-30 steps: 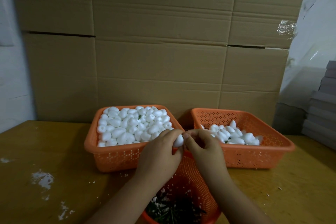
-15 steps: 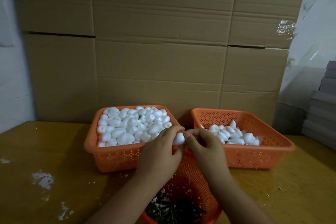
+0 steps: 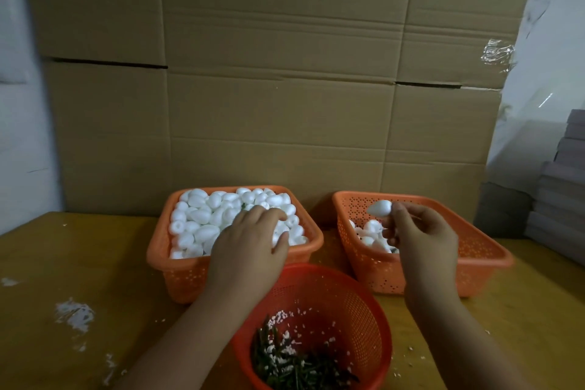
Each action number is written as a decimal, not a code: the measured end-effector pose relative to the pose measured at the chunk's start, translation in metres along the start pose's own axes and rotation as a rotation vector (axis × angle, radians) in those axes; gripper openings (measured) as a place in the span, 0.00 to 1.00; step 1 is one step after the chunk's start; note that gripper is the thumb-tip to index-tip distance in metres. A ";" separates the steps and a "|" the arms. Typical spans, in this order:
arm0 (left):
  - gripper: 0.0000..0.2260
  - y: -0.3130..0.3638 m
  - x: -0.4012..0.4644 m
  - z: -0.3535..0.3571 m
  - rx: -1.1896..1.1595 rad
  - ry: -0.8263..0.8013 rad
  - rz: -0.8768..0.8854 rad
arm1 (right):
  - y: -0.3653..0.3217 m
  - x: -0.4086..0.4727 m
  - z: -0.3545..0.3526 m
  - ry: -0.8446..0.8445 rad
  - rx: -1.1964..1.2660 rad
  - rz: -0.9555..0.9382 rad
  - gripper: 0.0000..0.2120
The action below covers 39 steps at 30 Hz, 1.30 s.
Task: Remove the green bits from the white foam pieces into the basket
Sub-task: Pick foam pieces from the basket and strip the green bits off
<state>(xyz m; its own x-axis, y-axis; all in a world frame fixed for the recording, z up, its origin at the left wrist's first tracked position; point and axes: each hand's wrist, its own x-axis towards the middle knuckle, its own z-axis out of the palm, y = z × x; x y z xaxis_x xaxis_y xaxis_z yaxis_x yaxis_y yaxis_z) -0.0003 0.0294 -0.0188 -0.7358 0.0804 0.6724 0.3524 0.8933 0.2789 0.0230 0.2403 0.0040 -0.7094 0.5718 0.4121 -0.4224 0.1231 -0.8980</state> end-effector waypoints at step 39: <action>0.16 -0.029 0.010 0.007 0.385 -0.446 0.043 | 0.032 0.013 -0.011 -0.009 -0.495 -0.183 0.11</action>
<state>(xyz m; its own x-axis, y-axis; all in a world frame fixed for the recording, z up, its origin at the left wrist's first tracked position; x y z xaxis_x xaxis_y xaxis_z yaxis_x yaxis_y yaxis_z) -0.0219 0.0075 -0.0247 -0.9271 0.2236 0.3007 0.2134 0.9747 -0.0668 0.0066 0.2609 -0.0206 -0.6546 0.4987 0.5682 -0.2238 0.5901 -0.7757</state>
